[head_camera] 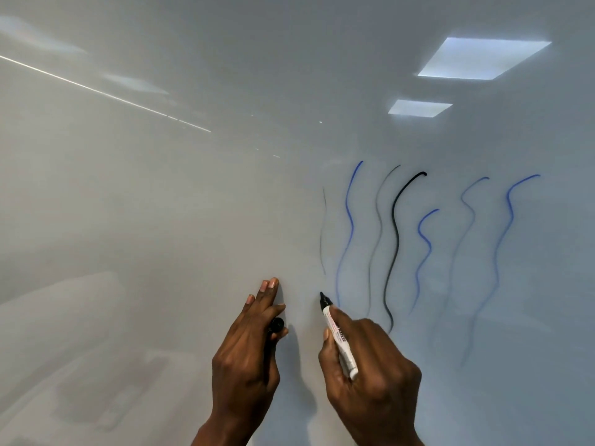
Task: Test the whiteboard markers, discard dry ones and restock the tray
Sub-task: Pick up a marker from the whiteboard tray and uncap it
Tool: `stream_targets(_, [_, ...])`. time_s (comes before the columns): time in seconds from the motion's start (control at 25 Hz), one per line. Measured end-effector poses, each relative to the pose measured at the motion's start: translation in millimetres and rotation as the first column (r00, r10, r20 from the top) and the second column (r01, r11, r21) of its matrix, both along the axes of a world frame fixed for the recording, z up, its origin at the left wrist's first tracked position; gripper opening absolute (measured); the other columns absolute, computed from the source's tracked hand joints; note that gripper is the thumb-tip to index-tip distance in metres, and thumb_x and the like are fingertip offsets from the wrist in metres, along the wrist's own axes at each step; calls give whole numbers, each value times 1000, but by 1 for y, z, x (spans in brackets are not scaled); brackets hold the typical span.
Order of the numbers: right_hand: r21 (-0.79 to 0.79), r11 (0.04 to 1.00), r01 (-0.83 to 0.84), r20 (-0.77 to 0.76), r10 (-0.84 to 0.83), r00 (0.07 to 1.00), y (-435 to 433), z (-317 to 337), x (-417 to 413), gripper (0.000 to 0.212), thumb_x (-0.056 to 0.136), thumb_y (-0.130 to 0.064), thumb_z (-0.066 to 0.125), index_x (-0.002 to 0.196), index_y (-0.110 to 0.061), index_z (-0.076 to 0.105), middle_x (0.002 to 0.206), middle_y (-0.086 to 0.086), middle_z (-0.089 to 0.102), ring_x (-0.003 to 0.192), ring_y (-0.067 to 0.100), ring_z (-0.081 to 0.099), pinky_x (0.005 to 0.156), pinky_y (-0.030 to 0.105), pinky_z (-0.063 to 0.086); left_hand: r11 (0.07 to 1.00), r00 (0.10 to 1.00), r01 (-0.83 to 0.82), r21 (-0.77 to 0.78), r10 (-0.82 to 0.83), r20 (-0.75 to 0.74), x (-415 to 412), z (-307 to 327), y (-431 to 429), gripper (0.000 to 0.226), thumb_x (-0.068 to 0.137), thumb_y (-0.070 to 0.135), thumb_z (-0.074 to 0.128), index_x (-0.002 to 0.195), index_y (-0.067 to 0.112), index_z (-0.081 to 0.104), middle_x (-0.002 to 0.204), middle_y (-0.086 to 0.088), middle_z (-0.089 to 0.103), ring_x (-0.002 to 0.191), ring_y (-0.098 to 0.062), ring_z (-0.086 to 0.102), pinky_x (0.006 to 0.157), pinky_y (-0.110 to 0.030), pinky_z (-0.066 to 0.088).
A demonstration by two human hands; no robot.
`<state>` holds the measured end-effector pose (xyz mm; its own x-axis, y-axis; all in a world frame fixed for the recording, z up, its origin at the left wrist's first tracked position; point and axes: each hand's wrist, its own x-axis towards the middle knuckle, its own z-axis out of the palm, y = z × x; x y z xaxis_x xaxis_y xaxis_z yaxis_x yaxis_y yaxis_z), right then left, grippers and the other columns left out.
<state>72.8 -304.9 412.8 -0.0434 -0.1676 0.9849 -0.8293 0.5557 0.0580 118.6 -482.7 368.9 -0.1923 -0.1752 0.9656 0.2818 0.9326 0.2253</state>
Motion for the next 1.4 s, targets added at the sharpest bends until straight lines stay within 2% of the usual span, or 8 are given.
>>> stream_targets(0.2, [119,993,23,81,-33,996,8,-46,12,23,76,-15,82,100,-18,82,69,-1,60,54,21,55,44,29,47,999,999,15,39,-14,-31,2,3,6,38,114,18,41,136,3,68,160,-4,56,150,-20,53,117,-47,52])
stream_targets(0.28, [65,998,-21,92,15,996,14,-33,16,22,80,-17,81,101,-20,83,71,-1,64,56,22,59,47,31,52,999,999,21,47,-20,-32,4,4,8,40,115,20,39,136,4,68,160,-4,56,149,-20,53,116,-47,52])
stream_targets(0.4, [-76,991,-108,-3,109,994,16,33,21,23,91,-18,77,112,-13,82,82,4,73,65,22,66,61,33,56,999,1000,16,40,-15,-23,4,3,9,36,110,14,46,141,10,64,161,-2,55,150,-19,53,120,-43,49])
stream_targets(0.56, [-158,964,-213,-173,185,967,0,140,11,22,97,-18,75,114,-5,79,89,8,77,72,21,70,65,34,54,999,1000,-20,44,20,-1,1,0,8,36,103,4,56,137,6,69,161,-3,55,150,-17,52,122,-40,47])
stream_targets(0.72, [-210,943,-260,-116,240,964,-25,183,-7,15,97,-21,73,102,-8,79,91,4,78,78,20,71,67,36,55,999,999,-43,-3,43,26,1,-2,2,38,98,0,63,135,2,70,160,-5,56,150,-18,52,119,-45,50])
stream_targets(1.08, [-81,993,-85,-9,85,996,-12,66,3,18,98,-20,71,107,-6,79,84,4,73,69,16,66,66,16,45,999,999,-26,-19,26,42,5,0,-3,39,99,3,63,138,9,68,164,1,52,152,-16,50,121,-40,47])
stream_targets(1.28, [37,997,-61,100,57,993,1,-21,8,27,99,-30,65,102,-9,82,78,1,71,64,14,65,64,15,50,1000,999,11,18,-12,48,6,-2,0,35,105,8,54,138,7,67,164,-3,52,154,-15,47,121,-40,47])
stream_targets(1.4, [52,997,-50,166,41,985,10,-50,10,18,90,-22,74,100,-10,82,75,0,68,61,14,62,57,22,55,997,997,35,63,-38,60,8,-2,4,35,103,2,58,136,5,68,163,-3,52,154,-15,47,123,-41,45])
